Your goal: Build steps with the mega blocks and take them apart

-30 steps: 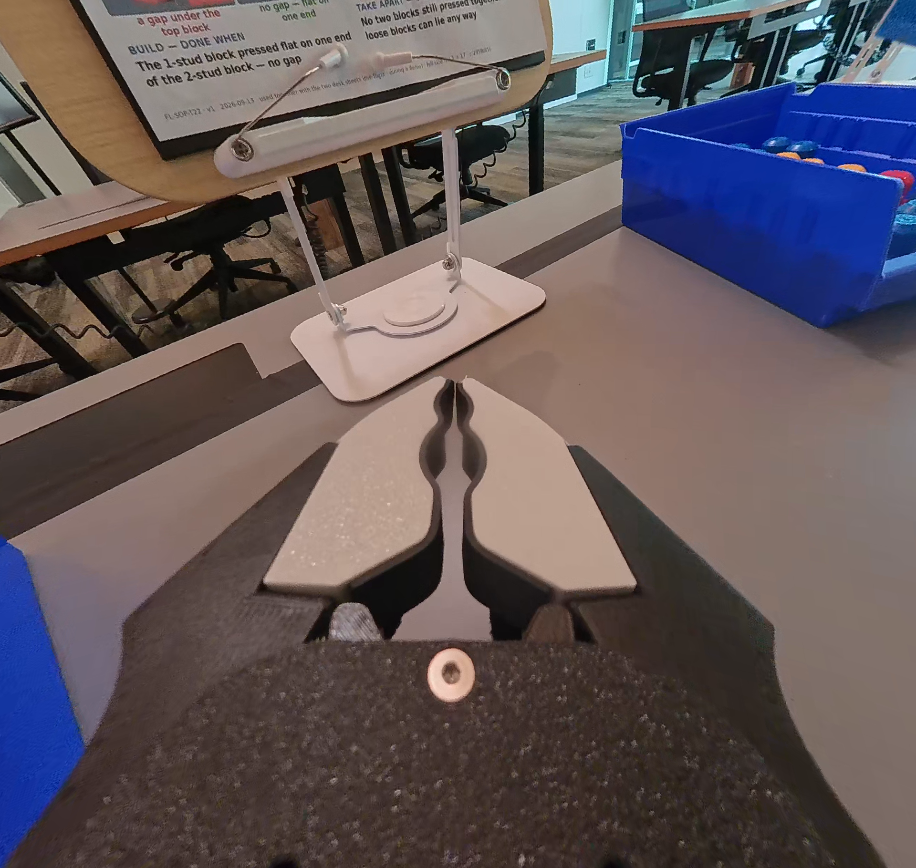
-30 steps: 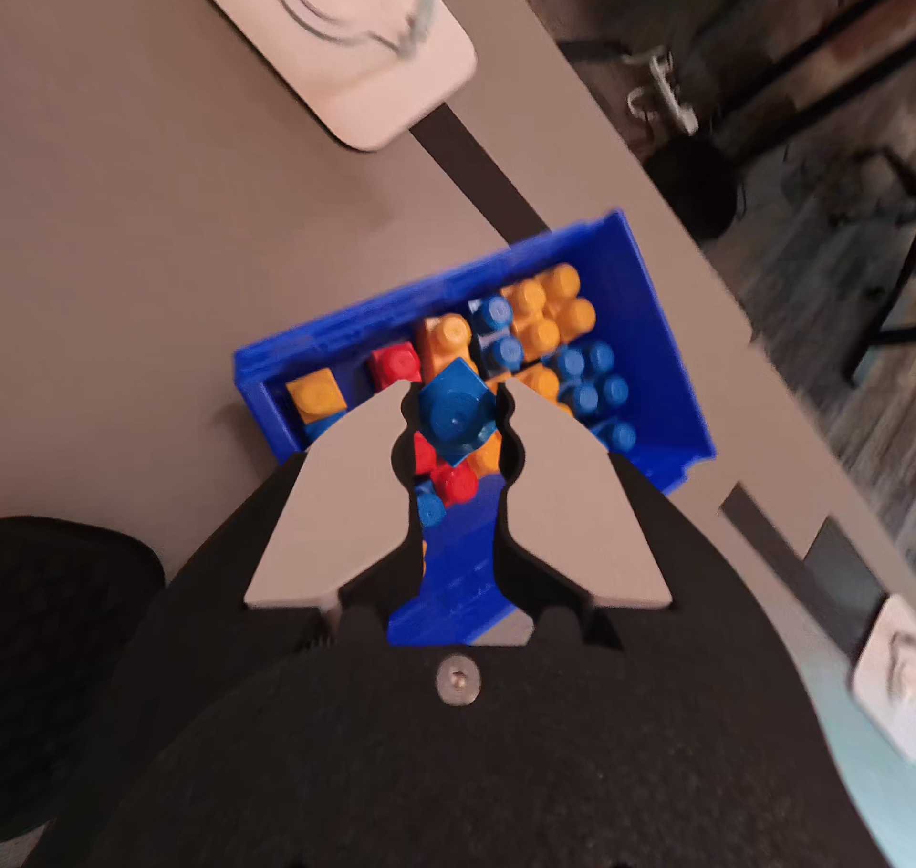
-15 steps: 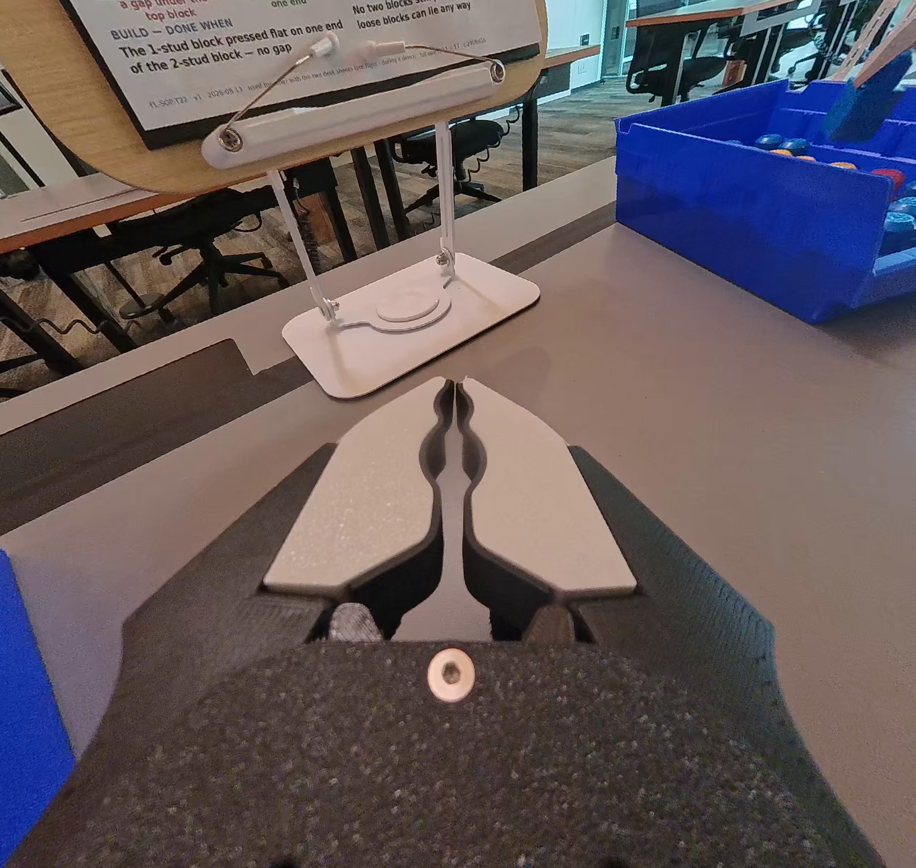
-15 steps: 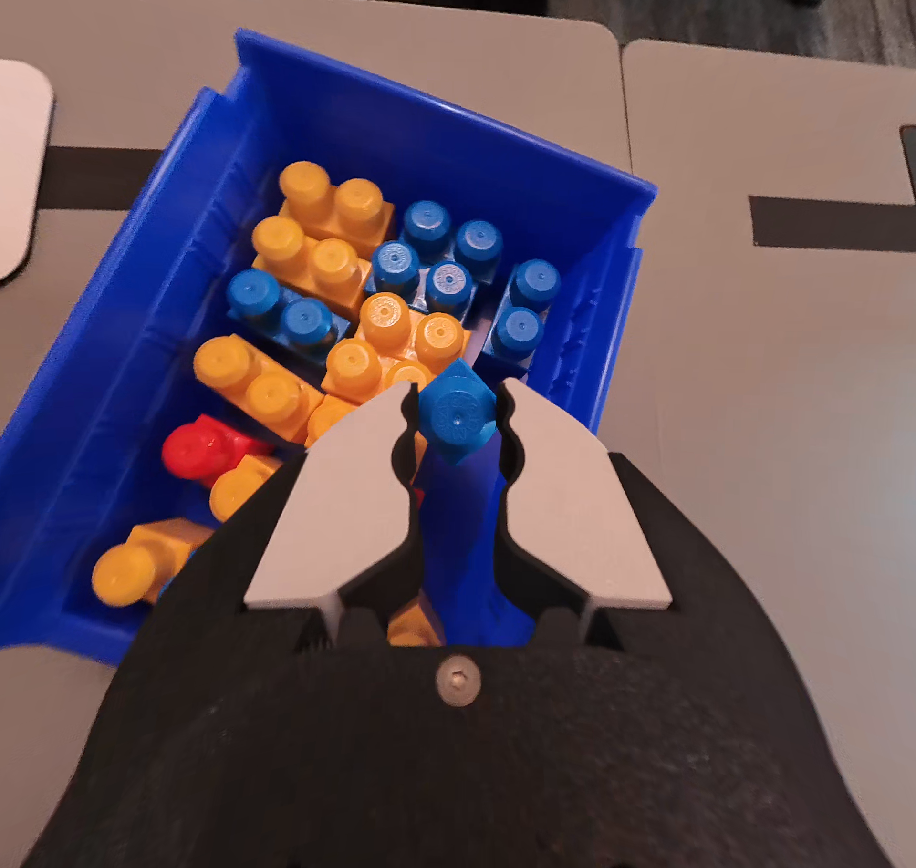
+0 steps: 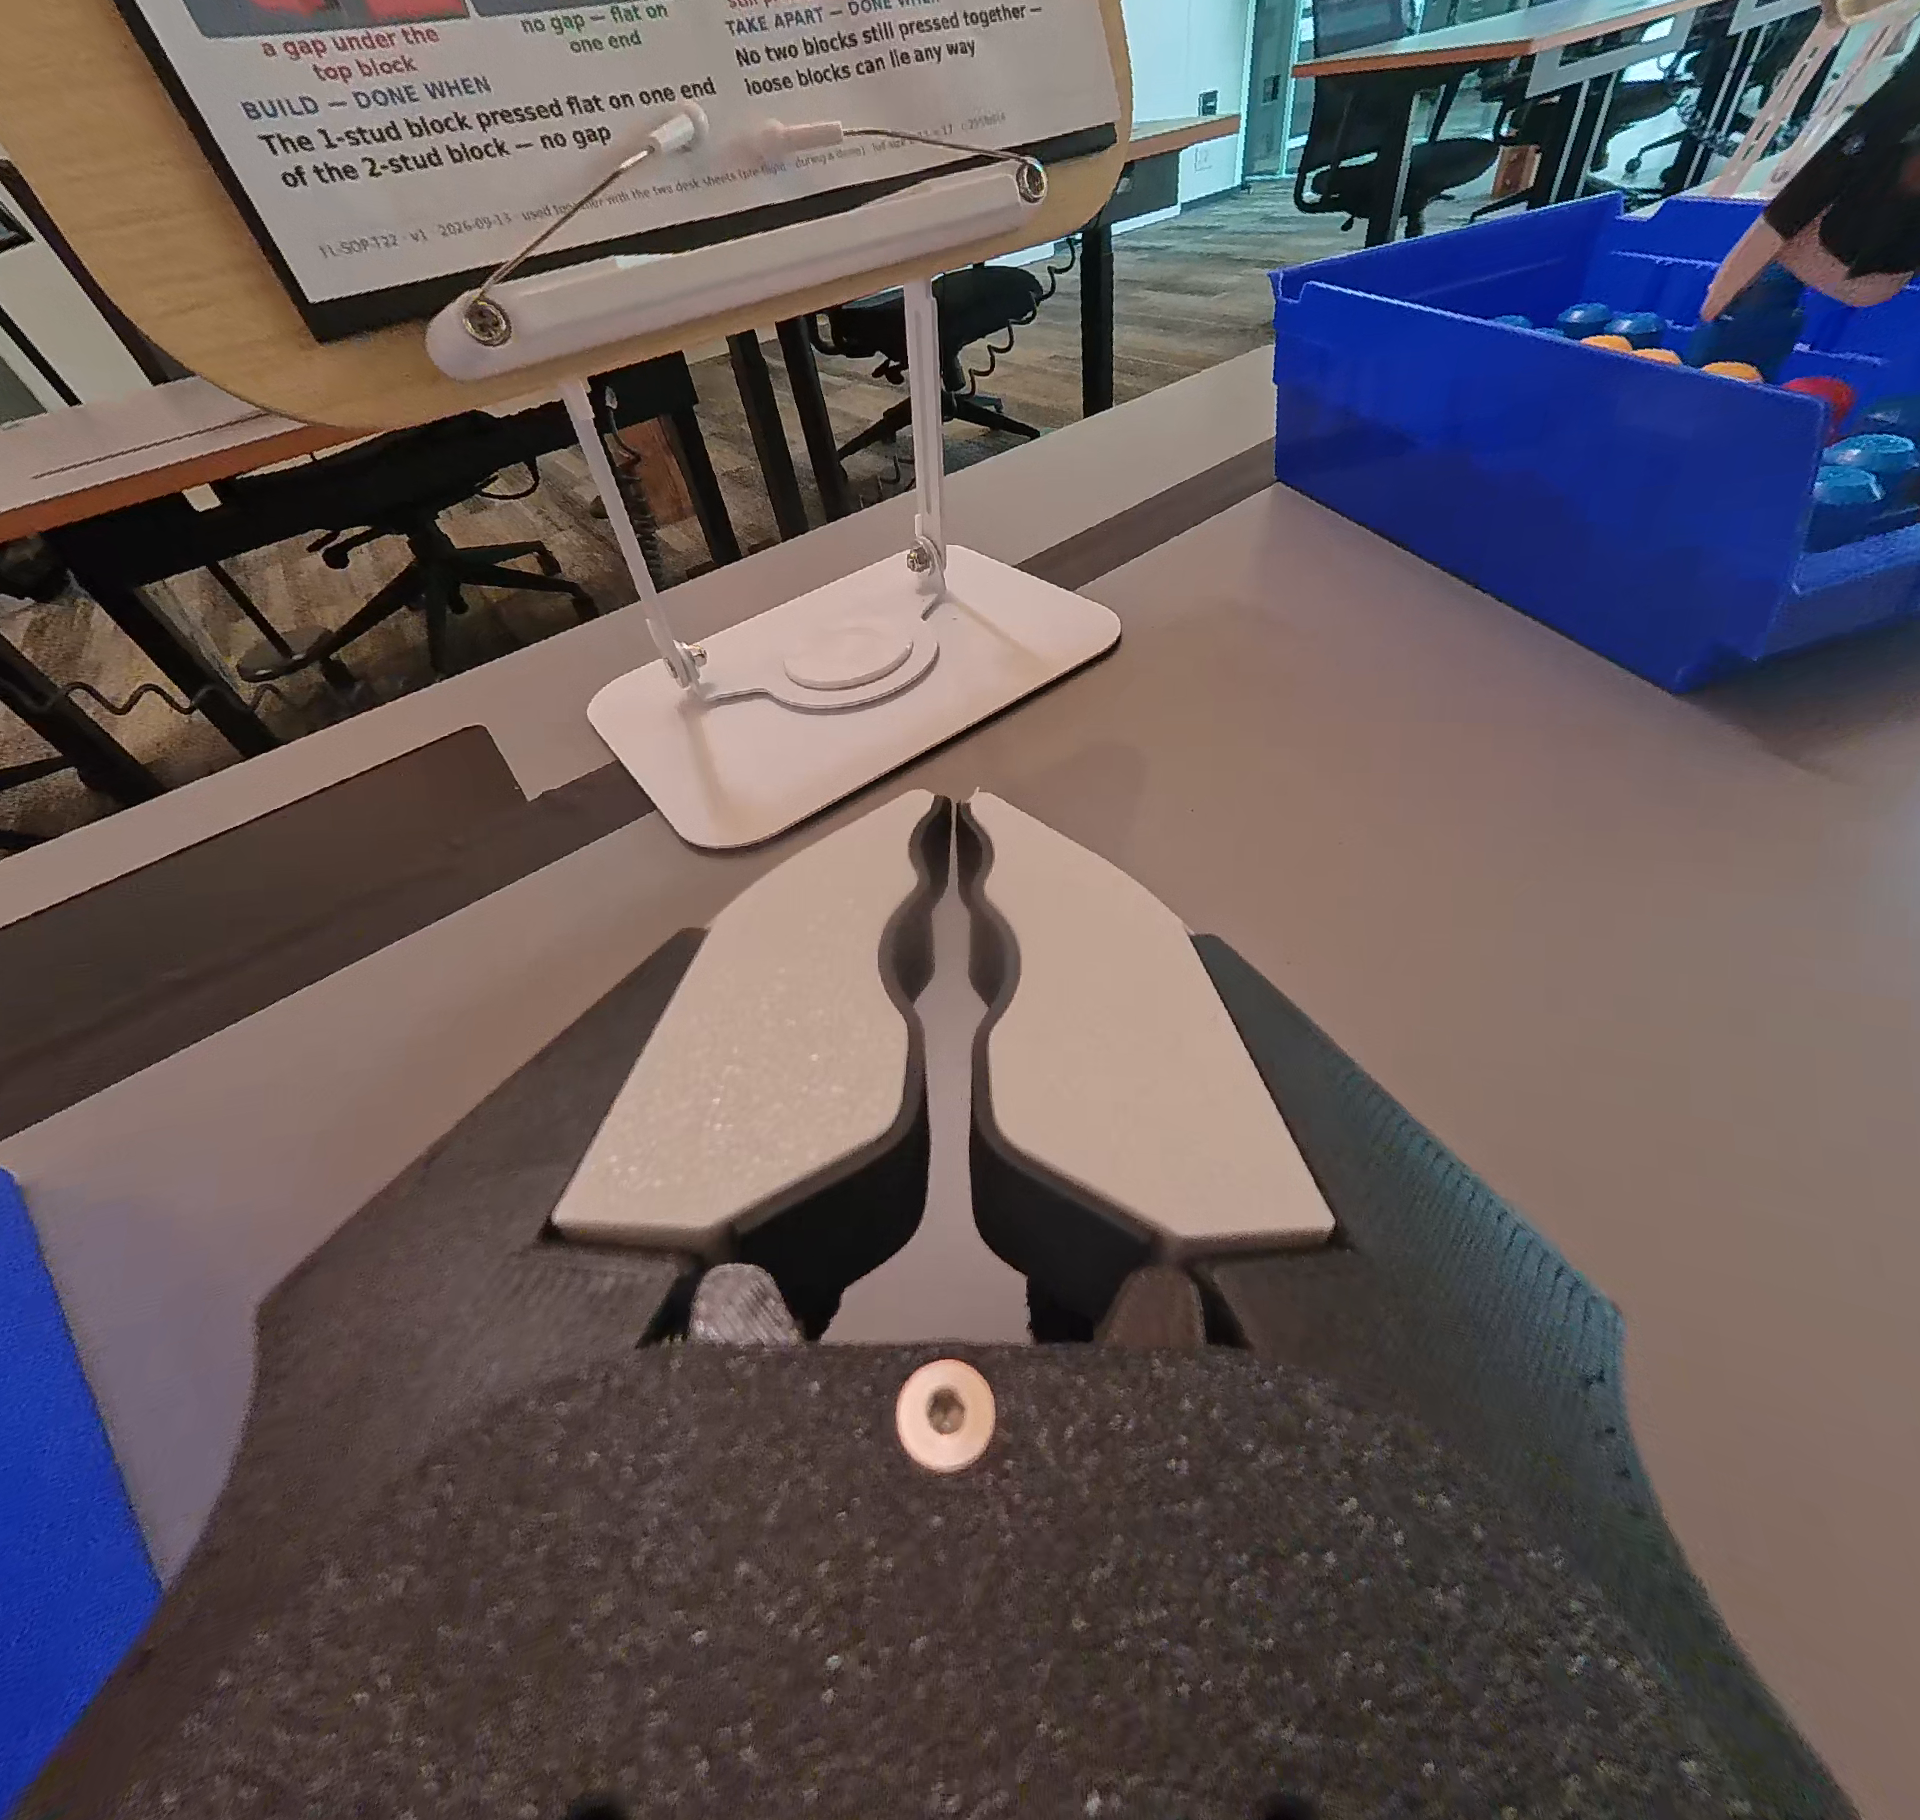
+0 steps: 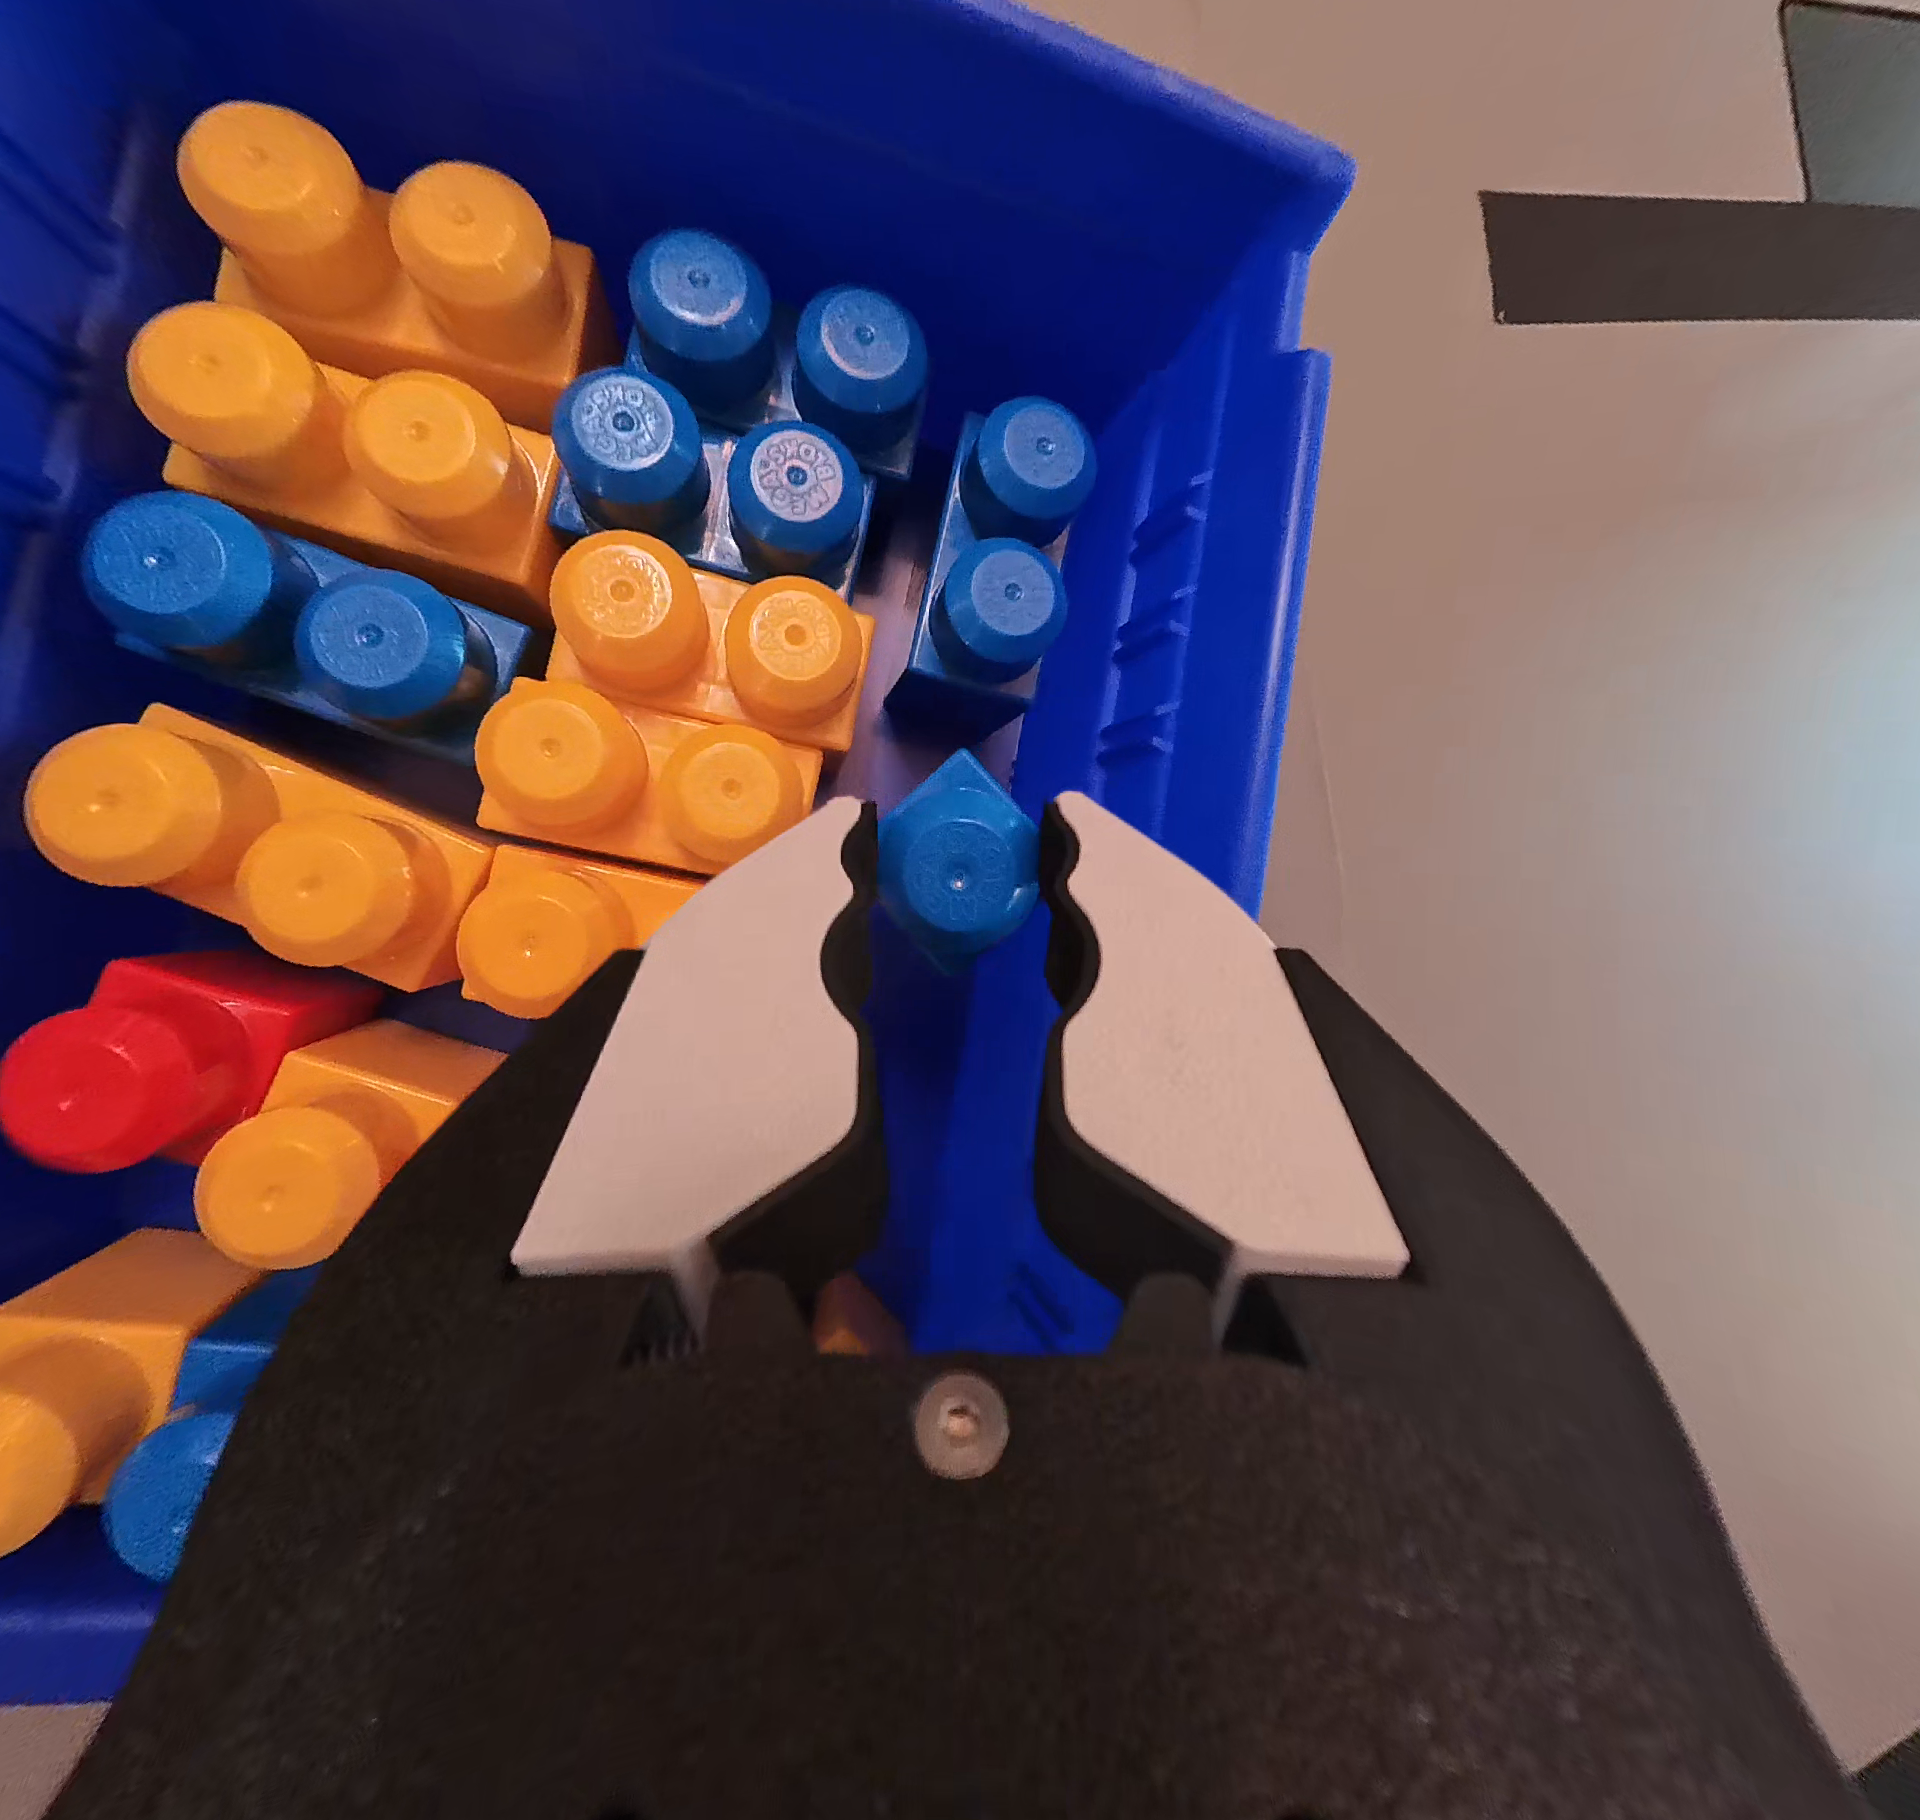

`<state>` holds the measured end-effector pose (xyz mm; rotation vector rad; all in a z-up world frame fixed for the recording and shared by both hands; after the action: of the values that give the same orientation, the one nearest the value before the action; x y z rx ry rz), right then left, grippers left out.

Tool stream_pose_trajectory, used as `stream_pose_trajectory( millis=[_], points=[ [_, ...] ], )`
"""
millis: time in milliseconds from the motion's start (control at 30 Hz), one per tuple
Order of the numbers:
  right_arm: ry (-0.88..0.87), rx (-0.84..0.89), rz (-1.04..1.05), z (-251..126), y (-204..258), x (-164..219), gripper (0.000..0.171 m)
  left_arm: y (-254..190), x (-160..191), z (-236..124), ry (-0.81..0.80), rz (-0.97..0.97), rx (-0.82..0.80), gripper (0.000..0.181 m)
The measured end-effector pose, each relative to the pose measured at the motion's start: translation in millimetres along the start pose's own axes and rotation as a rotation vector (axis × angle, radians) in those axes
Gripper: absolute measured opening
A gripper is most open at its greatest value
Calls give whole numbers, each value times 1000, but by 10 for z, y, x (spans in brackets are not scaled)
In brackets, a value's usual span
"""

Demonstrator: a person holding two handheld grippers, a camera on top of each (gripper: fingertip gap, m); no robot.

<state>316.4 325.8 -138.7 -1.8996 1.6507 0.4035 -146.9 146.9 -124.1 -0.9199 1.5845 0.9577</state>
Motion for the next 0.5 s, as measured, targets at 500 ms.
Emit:
stream_pose_trajectory(
  millis=[500],
  points=[
    [132, 15, 23, 102, 75, 173, 30, -19, 3, 2, 8, 4, 12, 1]
  ],
)
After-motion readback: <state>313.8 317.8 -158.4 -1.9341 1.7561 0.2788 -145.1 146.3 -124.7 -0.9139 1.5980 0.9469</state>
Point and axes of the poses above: each gripper's, where its closed fingertips meet, z out along the fingers, x out of its underside, y = z × x across the jaws, the point moved 3 cm from there along -z, back along the fingers, and after that the axes turned 2 degrees about -y, right-handed, at the moved point
